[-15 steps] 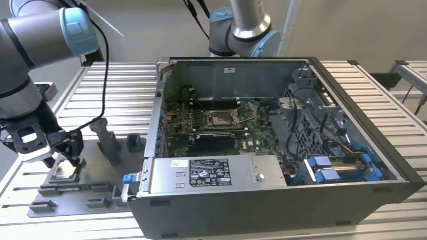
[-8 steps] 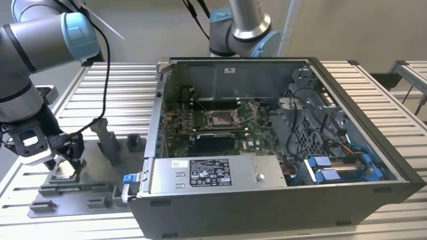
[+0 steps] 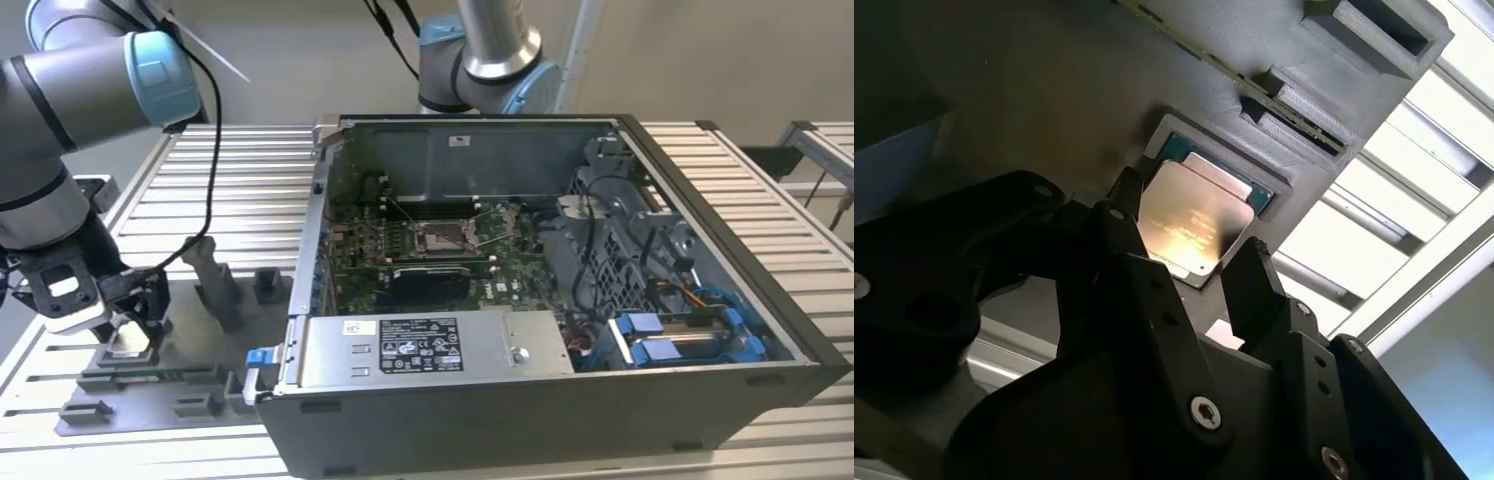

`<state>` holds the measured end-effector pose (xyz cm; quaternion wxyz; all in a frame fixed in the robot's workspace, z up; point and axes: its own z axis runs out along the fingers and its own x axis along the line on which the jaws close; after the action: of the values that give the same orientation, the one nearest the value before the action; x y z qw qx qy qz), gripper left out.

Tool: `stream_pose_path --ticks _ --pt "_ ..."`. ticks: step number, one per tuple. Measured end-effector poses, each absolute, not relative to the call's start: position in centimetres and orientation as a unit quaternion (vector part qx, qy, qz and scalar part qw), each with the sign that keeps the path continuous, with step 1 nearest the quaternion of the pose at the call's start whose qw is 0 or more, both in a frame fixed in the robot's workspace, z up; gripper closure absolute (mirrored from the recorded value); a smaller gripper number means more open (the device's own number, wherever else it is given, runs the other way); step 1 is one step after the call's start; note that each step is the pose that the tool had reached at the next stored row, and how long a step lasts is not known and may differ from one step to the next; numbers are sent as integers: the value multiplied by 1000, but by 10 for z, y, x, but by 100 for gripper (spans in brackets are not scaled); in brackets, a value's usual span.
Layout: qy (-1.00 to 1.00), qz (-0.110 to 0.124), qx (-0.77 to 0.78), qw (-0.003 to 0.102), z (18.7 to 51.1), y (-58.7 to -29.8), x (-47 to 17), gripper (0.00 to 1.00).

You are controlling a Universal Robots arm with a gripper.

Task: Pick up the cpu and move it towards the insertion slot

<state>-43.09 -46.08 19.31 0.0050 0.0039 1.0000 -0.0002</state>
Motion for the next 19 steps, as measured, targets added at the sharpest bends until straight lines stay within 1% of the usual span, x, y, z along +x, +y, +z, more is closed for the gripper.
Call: stream_pose_path --ticks 19 --pt "1000 0 4 5 188 -461 -432 0"
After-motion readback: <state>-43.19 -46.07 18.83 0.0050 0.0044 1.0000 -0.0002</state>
